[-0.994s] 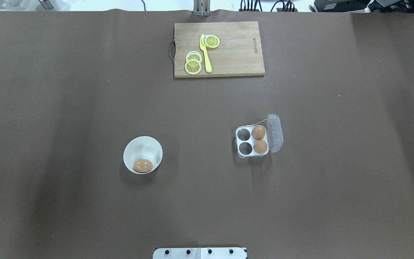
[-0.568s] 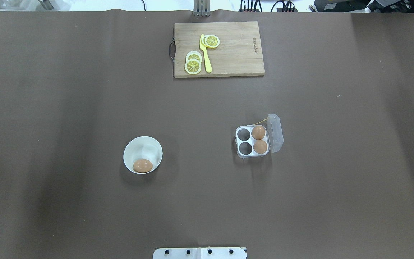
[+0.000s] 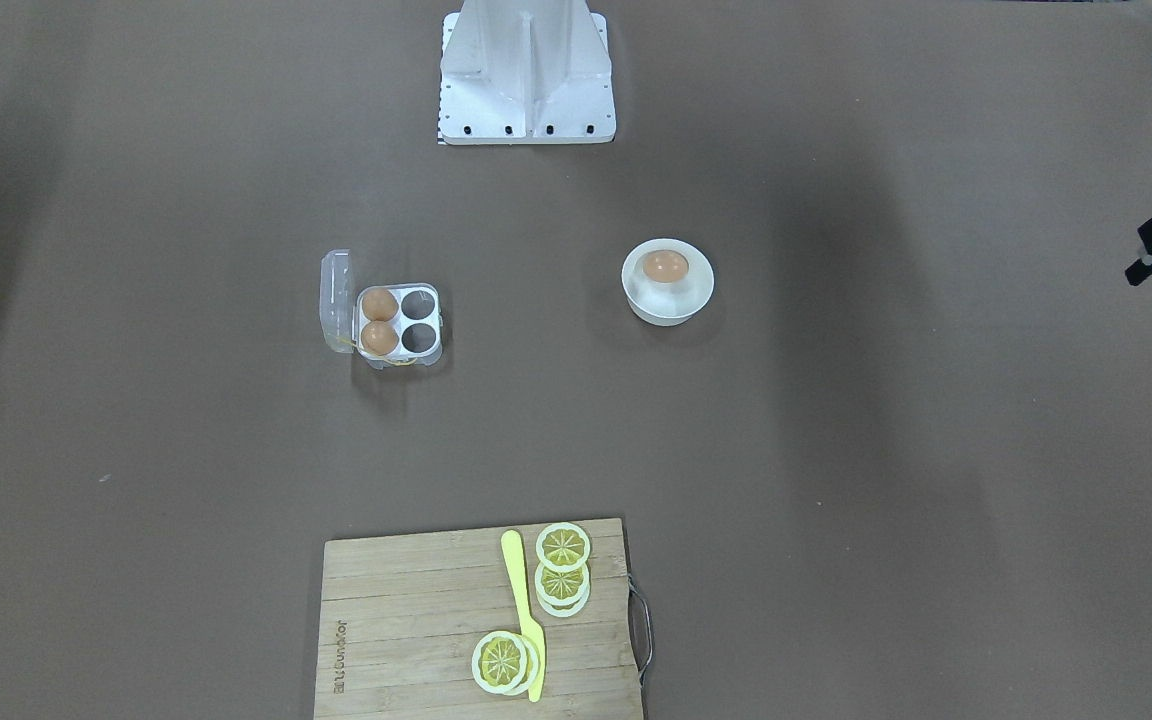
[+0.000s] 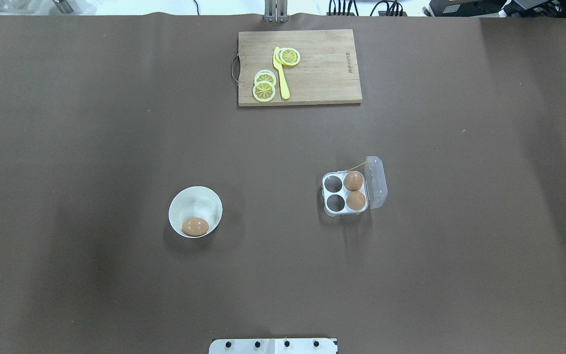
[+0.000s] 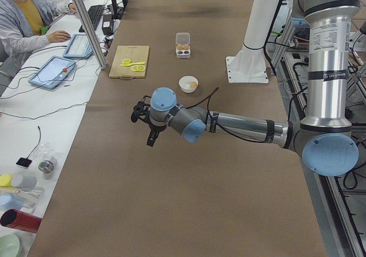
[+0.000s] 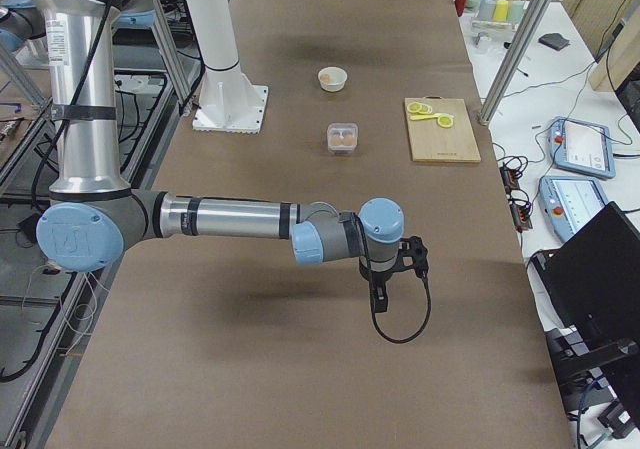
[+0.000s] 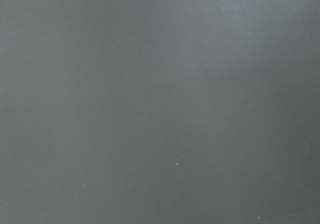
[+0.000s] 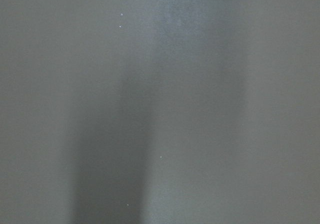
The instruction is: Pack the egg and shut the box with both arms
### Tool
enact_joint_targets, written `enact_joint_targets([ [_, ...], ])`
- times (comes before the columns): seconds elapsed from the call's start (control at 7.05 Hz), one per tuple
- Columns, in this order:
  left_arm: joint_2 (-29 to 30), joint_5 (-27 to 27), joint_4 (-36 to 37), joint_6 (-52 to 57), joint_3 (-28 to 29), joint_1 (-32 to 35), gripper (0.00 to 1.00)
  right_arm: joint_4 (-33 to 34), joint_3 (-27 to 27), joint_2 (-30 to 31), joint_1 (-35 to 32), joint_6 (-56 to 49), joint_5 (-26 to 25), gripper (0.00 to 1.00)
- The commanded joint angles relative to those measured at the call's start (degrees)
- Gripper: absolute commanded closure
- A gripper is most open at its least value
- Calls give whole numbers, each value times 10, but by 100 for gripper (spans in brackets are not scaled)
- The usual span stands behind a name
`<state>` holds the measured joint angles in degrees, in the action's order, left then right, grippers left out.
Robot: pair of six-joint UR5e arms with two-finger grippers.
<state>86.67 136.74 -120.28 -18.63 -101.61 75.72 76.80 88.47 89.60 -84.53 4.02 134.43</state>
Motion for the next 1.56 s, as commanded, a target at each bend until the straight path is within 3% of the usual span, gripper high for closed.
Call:
enact_joint_targets([
  [0.0,26,-6,-12,-2,-46,-81,3,-2,5,0,4,-2,34,0],
  [0.28,100,-73,-7,-3,-63,-212,7,-2,5,-1,9,0,39,0],
  [0.43,138,-108,-4,-3,-61,-267,14,-2,4,-1,11,-2,39,0],
  [0.57,174,-152,18,-3,-62,-314,15,-1,4,-1,12,-1,39,0],
  [0.71,203,-162,50,-2,-64,-345,18,-1,5,-2,12,0,40,0],
  [0.85,218,-170,67,-2,-64,-390,19,-2,5,-1,12,-2,42,0],
  [0.99,223,-237,75,3,-67,-427,19,-2,2,-2,12,-3,42,0],
  [1.14,224,-261,76,7,-65,-449,19,-2,2,-3,12,-3,41,0],
  [1.42,221,-261,76,36,-61,-459,20,-1,1,-5,12,-2,42,0],
])
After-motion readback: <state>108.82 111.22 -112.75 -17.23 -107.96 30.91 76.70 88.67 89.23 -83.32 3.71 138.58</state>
